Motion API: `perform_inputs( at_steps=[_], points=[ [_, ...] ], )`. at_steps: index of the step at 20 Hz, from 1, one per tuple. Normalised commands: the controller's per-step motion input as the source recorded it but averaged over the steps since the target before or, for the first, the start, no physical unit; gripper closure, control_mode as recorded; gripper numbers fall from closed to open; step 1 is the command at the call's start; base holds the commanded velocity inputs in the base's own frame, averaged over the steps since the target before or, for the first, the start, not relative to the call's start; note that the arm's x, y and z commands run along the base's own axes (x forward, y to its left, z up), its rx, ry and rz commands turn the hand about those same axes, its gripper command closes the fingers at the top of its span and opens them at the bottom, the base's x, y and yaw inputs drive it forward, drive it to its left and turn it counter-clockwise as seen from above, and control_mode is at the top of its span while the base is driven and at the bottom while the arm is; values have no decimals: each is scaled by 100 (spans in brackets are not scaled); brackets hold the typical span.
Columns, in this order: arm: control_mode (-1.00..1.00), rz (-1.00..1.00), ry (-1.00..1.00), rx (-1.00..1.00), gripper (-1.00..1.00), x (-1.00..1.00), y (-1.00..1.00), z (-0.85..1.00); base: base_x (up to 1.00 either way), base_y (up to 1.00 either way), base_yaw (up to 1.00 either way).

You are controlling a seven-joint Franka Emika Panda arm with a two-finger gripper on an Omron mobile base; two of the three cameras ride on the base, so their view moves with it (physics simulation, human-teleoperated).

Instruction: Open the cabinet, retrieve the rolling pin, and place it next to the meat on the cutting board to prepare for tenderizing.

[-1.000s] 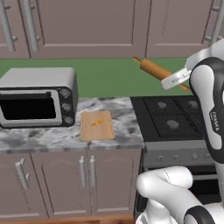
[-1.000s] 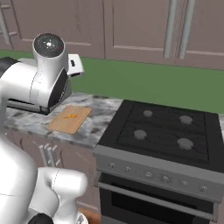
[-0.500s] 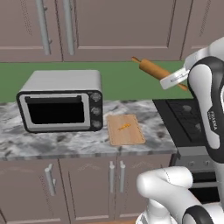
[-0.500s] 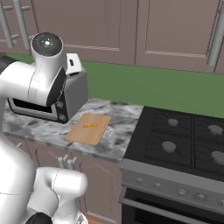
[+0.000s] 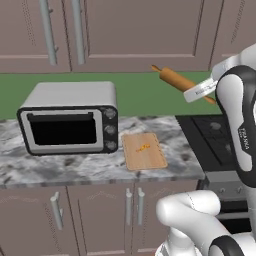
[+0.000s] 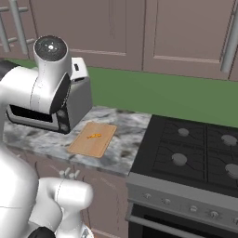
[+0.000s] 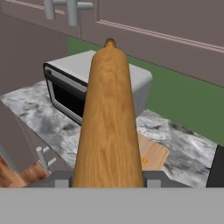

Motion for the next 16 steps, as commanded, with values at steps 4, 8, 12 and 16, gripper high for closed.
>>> perform_inputs(
  at_steps=[4, 8, 12, 16],
  points=[
    [100, 0, 0, 0, 100, 0, 0, 0, 22, 5, 0],
    [100, 0, 0, 0, 100, 0, 0, 0, 3, 3, 0],
    [100, 0, 0, 0, 100, 0, 0, 0, 0, 3, 0],
    [100, 0, 0, 0, 100, 0, 0, 0, 0, 0, 0]
  ],
)
